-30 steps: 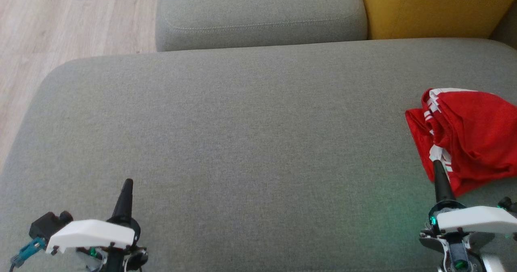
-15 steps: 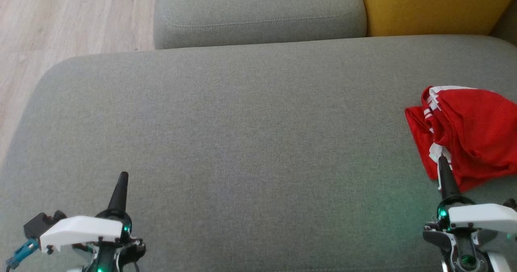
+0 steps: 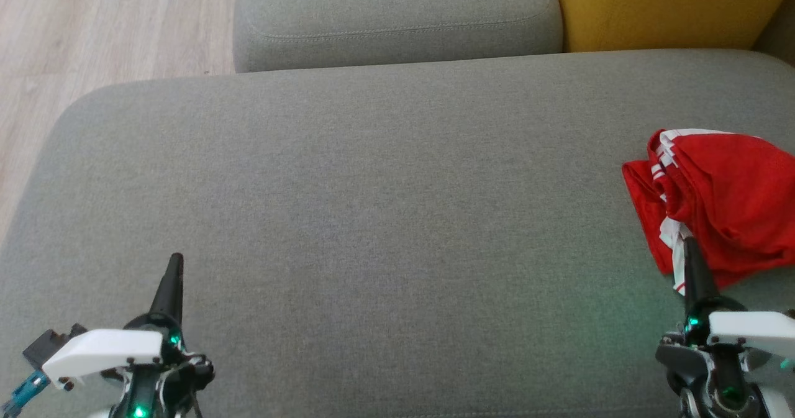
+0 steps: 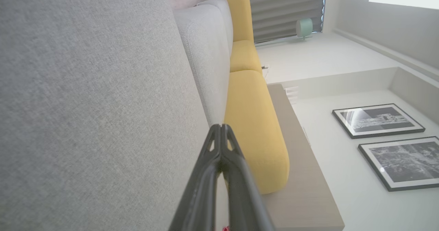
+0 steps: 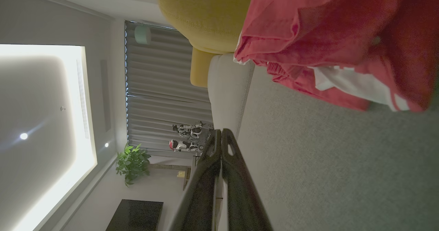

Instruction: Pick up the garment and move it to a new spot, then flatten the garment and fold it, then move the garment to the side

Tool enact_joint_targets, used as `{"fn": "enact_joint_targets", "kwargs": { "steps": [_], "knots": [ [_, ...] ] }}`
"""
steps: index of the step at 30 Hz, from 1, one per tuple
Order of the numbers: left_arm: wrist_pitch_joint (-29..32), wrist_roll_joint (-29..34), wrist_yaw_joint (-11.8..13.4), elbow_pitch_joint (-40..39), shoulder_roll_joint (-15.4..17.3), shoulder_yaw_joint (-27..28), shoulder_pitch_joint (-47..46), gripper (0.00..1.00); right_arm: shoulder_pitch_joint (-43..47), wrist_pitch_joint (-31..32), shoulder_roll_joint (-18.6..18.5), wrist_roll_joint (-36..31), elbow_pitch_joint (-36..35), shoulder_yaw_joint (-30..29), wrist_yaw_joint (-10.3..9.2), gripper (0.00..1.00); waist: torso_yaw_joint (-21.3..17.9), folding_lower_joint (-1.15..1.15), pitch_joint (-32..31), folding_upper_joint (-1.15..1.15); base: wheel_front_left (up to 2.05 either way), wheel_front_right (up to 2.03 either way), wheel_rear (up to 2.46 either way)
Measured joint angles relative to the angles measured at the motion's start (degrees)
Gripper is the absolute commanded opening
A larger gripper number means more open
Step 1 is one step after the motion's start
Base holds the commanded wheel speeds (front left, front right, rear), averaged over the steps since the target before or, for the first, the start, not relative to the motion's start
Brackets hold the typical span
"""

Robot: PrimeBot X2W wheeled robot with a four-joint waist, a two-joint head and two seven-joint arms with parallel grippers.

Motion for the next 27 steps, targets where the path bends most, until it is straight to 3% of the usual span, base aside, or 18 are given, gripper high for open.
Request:
{"fn": "enact_joint_targets", "kwargs": {
  "steps": [17,27],
  "knots": [
    [2.02,-9.81,-1.44,0.14,-0.79,2.43,-1.35,0.0,-1.47,0.91,0.0,10.43,0.59,-1.27,-0.01,0.0,-0.23,0.0,0.5,0.0,0.0,0.0,0.0],
    [2.02,-10.12,-1.44,0.14,-0.87,2.43,-1.38,0.0,-1.47,0.91,0.0,10.49,0.69,-1.4,-0.01,0.0,-0.23,0.0,0.5,0.0,0.0,0.0,0.0]
  ]
}}
